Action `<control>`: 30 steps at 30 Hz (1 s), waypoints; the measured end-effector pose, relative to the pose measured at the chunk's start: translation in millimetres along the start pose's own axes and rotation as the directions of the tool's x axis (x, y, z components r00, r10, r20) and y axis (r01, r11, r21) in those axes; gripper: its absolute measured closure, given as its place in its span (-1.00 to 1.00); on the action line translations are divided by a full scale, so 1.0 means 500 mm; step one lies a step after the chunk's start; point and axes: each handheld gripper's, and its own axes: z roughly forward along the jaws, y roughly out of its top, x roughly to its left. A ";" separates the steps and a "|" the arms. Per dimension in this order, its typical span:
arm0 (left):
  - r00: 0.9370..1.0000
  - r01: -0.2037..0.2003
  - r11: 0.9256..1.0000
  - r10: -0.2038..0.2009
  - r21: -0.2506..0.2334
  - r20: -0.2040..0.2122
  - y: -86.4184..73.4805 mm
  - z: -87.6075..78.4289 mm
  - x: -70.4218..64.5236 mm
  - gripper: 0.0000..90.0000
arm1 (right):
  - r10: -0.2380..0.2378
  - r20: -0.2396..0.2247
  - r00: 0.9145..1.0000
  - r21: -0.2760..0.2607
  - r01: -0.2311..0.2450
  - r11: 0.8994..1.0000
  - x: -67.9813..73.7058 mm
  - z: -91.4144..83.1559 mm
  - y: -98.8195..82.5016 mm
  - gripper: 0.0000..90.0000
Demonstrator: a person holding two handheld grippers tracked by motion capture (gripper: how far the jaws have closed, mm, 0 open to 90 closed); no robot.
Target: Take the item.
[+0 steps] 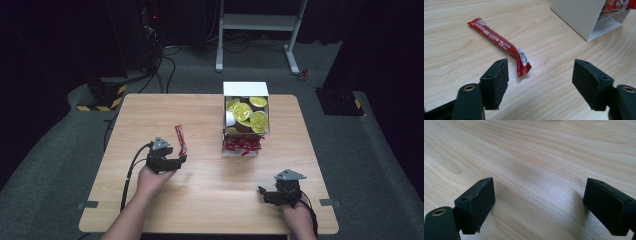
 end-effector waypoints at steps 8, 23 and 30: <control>0.999 -0.026 1.000 0.026 0.000 -0.024 -0.017 -0.050 0.005 -0.59 | -0.001 0.000 1.000 0.000 0.001 1.000 0.000 0.000 0.000 -0.77; 0.999 0.010 1.000 -0.010 -0.002 -0.037 -0.111 -0.142 0.062 -0.66 | 0.001 -0.002 1.000 0.002 -0.001 1.000 0.001 0.000 0.000 -0.77; 0.997 0.017 0.999 -0.013 0.050 -0.074 -0.163 -0.156 0.086 -0.65 | 0.002 -0.003 1.000 0.001 -0.002 1.000 0.001 0.000 0.000 -0.77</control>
